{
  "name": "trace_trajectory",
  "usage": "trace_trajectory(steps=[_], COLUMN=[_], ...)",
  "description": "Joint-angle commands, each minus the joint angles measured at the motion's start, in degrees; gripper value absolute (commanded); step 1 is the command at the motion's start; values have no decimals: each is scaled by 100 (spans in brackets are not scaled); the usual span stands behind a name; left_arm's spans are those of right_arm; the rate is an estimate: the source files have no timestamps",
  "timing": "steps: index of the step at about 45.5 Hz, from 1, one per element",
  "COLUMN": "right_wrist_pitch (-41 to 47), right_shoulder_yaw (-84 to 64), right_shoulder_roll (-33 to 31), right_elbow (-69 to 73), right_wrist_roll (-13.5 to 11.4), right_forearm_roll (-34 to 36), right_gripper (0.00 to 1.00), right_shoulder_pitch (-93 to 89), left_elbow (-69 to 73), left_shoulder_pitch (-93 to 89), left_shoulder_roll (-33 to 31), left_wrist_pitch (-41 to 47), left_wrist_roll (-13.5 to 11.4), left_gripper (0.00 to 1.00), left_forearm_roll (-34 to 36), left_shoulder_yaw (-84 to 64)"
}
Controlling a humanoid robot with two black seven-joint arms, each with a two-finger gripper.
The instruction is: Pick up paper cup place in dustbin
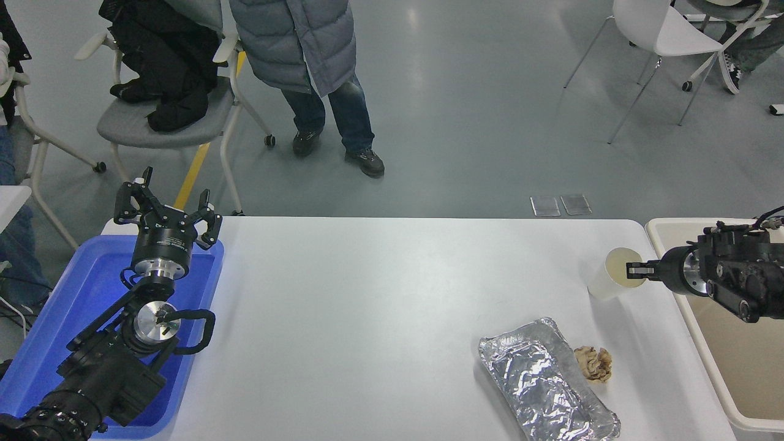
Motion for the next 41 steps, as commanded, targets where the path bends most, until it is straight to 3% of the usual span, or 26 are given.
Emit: trace_trajectory(steps=[1,6,22,41], right_wrist_pitch=[30,109,663,1551], right_shoulder_yaw=[-1,-36,-1529,-3270], right_shoulder_roll=[-5,-119,-1517,-1543], right_elbow=[62,316,2786,4412], right_wrist_roll=[23,50,58,41], right_forearm_roll=[9,-17,-263,-254], right_gripper=[0,0,0,0], right_shoulder_pitch=[101,426,3316,6455], left_elbow=[0,0,0,0], left_shoulder_pitch=[0,0,0,0], left_shoulder_roll=[0,0,0,0], left_wrist_pitch=[-7,2,2,-7], left_wrist_roll=[0,0,0,0], left_gripper=[99,99,99,99], left_forearm_roll=[0,0,0,0], left_shoulder_yaw=[2,-7,-7,-15])
